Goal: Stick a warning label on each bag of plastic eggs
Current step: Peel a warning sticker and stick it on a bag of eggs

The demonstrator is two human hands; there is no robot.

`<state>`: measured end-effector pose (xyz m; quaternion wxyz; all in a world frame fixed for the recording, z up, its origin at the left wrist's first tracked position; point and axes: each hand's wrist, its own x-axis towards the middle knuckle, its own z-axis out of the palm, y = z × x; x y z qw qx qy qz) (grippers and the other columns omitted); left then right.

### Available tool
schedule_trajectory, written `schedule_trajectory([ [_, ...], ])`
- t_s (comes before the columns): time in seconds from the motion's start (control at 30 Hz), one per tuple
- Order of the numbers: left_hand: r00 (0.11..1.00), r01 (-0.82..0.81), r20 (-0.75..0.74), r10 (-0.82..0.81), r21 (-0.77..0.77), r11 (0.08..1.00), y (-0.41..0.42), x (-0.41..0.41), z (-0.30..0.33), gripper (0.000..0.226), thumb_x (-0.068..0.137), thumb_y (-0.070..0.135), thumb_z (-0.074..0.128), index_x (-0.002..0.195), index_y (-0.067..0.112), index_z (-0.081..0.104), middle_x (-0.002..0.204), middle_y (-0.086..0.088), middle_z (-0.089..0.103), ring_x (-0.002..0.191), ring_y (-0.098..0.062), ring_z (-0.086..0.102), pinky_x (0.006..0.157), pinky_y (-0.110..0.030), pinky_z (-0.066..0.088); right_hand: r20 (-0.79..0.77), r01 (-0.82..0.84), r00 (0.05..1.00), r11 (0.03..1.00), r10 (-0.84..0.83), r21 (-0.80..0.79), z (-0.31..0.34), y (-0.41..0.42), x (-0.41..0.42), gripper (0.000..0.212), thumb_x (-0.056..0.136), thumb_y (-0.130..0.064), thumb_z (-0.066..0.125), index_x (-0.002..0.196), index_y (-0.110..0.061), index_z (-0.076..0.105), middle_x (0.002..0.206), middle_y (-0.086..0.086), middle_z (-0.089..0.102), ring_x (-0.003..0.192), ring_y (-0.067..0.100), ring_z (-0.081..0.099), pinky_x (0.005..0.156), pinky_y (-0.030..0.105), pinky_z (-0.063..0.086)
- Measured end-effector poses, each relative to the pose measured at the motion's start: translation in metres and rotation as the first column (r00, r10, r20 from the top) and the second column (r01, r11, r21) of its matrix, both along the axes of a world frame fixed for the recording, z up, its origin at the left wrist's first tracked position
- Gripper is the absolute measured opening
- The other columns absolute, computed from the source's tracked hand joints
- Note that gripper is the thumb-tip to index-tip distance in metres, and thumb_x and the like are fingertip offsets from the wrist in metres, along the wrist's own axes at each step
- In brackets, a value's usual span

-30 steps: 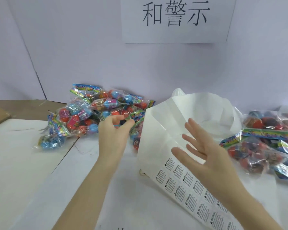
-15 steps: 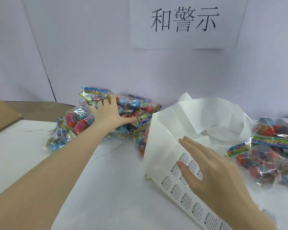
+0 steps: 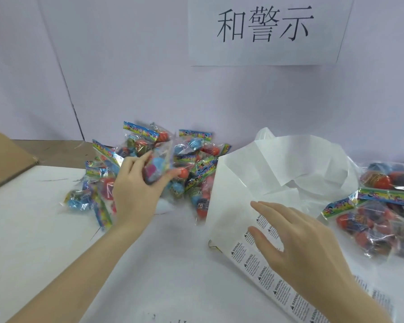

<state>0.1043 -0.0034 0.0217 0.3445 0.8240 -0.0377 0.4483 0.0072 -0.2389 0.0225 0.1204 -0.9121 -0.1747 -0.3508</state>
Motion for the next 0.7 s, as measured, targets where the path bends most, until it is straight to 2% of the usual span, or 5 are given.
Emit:
schedule_trajectory([
  [0.13, 0.982, 0.178, 0.059, -0.178, -0.588, 0.789, -0.025, -0.016, 0.026, 0.039, 0.068, 0.057, 0.06, 0.075, 0.018, 0.058, 0.063, 0.015, 0.051, 0.056, 0.005, 0.049, 0.059, -0.009, 0.04, -0.022, 0.02, 1.0, 0.999, -0.019, 0.036, 0.002, 0.001, -0.001, 0.034, 0.073, -0.032, 0.065, 0.099, -0.011, 0.073, 0.084, -0.005, 0.072, 0.063, 0.015, 0.067, 0.053, 0.024, 0.049],
  [0.23, 0.882, 0.246, -0.033, -0.471, -0.819, 0.518, -0.046, -0.029, 0.042, 0.048, 0.057, 0.061, 0.06, 0.069, 0.015, 0.057, 0.067, 0.001, 0.059, 0.064, -0.015, 0.056, 0.07, -0.038, 0.052, -0.186, 0.044, 0.983, 0.965, 0.005, 0.258, 0.009, 0.006, -0.005, 0.045, 0.084, -0.057, 0.049, 0.107, -0.024, 0.068, 0.087, -0.018, 0.069, 0.069, 0.004, 0.064, 0.06, 0.023, 0.048],
  [0.4, 0.64, 0.412, -0.061, -0.766, -0.814, 0.41, -0.091, -0.059, 0.037, 0.063, 0.05, 0.059, 0.061, 0.077, 0.002, 0.06, 0.059, -0.006, 0.064, 0.043, -0.012, 0.058, 0.045, -0.023, 0.051, -0.293, 0.027, 0.851, 0.521, 0.435, 0.853, 0.015, 0.006, -0.005, 0.053, 0.059, -0.072, 0.051, 0.102, -0.043, 0.061, 0.093, -0.023, 0.069, 0.08, 0.003, 0.064, 0.068, 0.019, 0.048],
  [0.57, 0.559, 0.417, -0.055, -0.828, -0.844, 0.337, -0.107, -0.063, 0.028, 0.054, 0.053, 0.062, 0.059, 0.084, 0.018, 0.066, 0.074, -0.003, 0.07, 0.066, -0.016, 0.067, 0.057, -0.023, 0.056, -0.212, 0.072, 0.747, 0.241, 0.63, 0.968, 0.018, 0.001, -0.001, 0.059, 0.049, -0.021, 0.081, 0.105, -0.023, 0.062, 0.085, 0.003, 0.074, 0.077, 0.017, 0.071, 0.059, 0.015, 0.051],
  [0.7, 0.511, 0.321, 0.041, -0.859, -0.936, 0.147, -0.102, -0.062, 0.026, 0.079, 0.052, 0.068, 0.052, 0.111, 0.017, 0.061, 0.09, -0.003, 0.075, 0.075, -0.021, 0.072, 0.061, -0.029, 0.058, -0.289, 0.12, 0.685, 0.288, 0.668, 0.95, 0.014, 0.004, -0.001, 0.09, 0.04, -0.015, 0.094, 0.117, -0.032, 0.05, 0.096, -0.004, 0.073, 0.085, 0.013, 0.07, 0.068, 0.019, 0.054],
])
